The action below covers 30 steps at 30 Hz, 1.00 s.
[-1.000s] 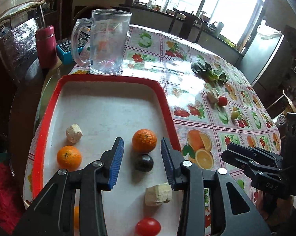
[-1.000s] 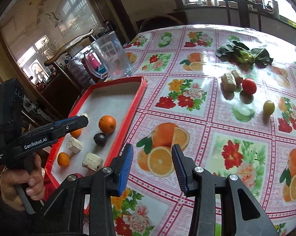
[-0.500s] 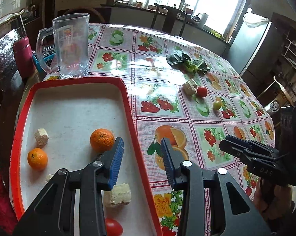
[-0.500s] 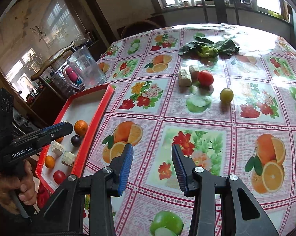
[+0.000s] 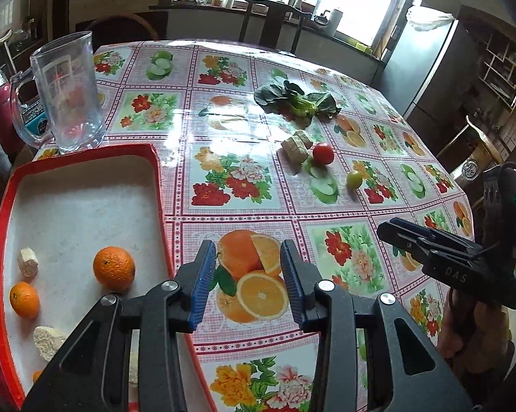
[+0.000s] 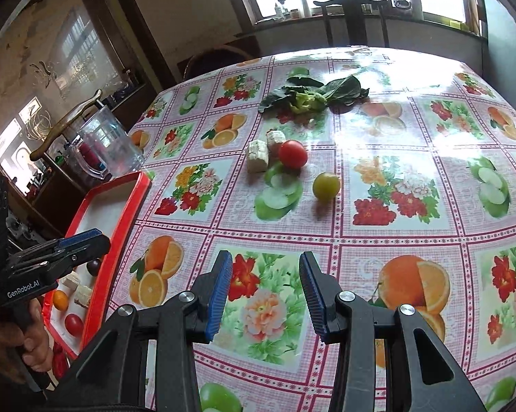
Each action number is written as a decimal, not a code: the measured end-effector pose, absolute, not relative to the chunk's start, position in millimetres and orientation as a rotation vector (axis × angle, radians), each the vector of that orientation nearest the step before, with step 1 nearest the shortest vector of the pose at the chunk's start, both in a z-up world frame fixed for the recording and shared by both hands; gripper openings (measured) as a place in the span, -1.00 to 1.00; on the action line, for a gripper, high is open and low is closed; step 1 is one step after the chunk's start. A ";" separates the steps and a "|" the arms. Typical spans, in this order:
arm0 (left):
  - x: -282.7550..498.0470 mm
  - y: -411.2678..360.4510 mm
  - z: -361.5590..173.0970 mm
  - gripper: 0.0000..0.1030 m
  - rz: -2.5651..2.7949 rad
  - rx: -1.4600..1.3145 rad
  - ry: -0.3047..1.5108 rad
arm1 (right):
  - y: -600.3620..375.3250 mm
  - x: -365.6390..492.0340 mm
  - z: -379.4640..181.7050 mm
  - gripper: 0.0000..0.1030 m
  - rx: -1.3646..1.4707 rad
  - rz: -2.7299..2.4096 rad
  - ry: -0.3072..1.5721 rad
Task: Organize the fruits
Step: 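Move both open tools back over the table toward the remaining fruits, then grasp a beige cylinder with the left tool while the right grasps a yellow-green tomato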
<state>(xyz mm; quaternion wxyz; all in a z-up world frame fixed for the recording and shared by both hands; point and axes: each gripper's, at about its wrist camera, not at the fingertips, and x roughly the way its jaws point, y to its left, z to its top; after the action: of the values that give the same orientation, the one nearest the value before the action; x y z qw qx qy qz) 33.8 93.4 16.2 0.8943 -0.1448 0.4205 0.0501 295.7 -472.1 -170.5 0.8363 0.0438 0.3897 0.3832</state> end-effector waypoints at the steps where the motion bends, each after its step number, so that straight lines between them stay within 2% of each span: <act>1: 37.9 91.2 16.1 -0.29 0.100 -0.295 0.876 | -472.5 299.7 -171.5 -0.17 0.092 0.806 0.827; 30: 218.2 63.2 -29.4 -0.29 -0.016 -0.290 0.931 | -445.3 383.6 -192.6 -0.18 -0.004 0.753 0.836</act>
<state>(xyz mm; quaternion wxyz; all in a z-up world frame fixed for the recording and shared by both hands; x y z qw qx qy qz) 218.2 63.2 -29.4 0.8834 -0.1396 0.4472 -0.0076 383.6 -445.3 -192.6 0.8460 -0.0020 0.3961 0.3570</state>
